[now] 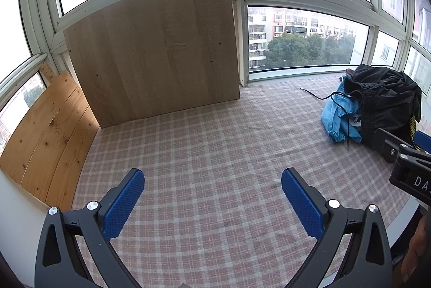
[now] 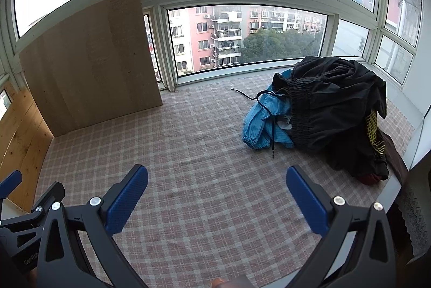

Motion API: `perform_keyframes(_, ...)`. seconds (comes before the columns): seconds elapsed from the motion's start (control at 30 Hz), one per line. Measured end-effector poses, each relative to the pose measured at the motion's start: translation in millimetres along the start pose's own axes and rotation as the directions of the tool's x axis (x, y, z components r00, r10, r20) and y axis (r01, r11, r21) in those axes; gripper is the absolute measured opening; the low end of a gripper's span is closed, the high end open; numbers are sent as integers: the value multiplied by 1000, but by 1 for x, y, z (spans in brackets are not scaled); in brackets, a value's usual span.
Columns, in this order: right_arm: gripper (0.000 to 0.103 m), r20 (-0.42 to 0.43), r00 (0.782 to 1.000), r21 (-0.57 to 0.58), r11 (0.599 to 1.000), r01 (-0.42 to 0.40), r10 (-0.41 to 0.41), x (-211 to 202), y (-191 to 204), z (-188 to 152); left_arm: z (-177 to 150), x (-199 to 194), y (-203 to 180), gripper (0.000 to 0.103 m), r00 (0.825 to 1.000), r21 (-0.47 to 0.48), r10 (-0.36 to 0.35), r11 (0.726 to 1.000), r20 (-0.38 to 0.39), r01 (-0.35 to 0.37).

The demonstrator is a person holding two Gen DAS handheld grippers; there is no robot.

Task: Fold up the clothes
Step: 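Move the right tool toward the clothes pile by the window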

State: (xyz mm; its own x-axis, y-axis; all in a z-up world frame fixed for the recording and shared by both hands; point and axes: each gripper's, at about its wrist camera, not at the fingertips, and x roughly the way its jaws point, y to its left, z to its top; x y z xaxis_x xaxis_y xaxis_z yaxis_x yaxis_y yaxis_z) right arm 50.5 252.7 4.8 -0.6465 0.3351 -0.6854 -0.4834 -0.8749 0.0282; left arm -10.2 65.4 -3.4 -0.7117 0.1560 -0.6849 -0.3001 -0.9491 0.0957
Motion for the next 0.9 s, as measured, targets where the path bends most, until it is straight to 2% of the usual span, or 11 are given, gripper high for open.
perform_keyframes(0.33,103,49,999,15,1000,5,-5,-5,-3,2,2,3,-2,103,1000,12,-17,1000,1,17)
perform_keyframes(0.53,103,64,997,25,999,-33,31,-4,-5,1,3,5,-1,103,1000,10,-20,1000,1,20)
perform_keyframes(0.9,103,57,998,45,998,33,-35,0,-13,3,1,10,1,103,1000,-4,-22,1000,-5,22)
